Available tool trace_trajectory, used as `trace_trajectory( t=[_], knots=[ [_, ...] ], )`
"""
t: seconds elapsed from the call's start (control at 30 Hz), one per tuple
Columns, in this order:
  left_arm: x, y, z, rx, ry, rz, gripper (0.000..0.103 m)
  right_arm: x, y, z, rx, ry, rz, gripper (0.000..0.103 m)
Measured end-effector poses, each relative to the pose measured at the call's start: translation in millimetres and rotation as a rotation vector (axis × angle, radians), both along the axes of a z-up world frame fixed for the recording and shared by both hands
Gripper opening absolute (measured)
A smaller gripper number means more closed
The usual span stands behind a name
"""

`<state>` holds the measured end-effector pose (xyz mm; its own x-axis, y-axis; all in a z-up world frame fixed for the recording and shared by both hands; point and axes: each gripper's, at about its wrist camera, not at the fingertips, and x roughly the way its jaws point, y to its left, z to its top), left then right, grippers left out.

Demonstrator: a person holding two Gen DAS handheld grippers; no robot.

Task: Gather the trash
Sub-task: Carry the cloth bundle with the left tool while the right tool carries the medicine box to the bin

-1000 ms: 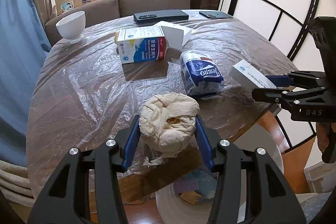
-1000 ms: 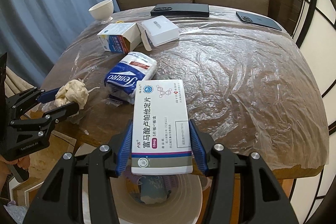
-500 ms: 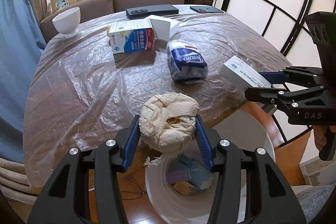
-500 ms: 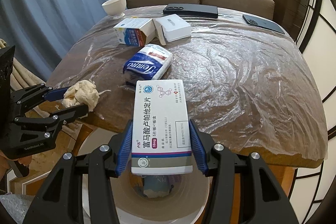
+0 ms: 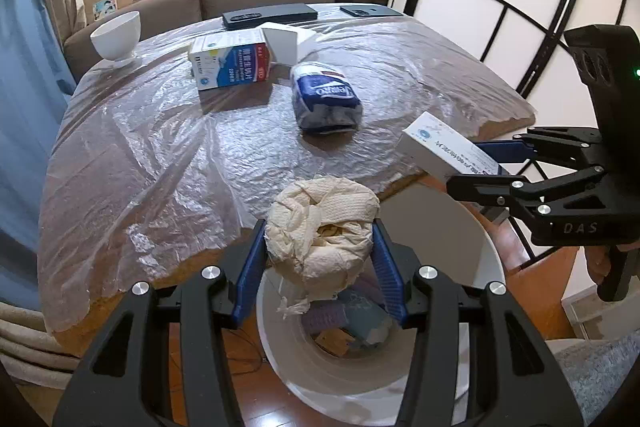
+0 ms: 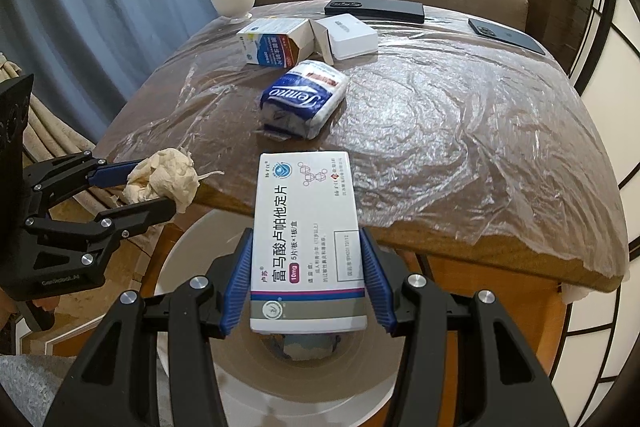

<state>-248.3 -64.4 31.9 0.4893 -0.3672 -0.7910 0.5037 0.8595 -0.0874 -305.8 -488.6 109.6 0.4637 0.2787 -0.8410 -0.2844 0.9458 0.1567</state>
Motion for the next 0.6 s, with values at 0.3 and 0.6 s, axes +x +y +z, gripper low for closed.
trace_trajectory(
  t=[0.3, 0.6],
  knots=[
    [-15.6, -8.1, -3.6, 0.01, 0.02, -0.063, 0.052, -15.3, 0.2, -5.3, -0.002, 0.031, 0.006, 0.05],
    [-25.1, -16.2, -11.6, 0.035, 0.045, -0.128, 0.052, -25.4, 5.3, -11.0, -0.015, 0.054, 0.025, 0.05]
  ],
)
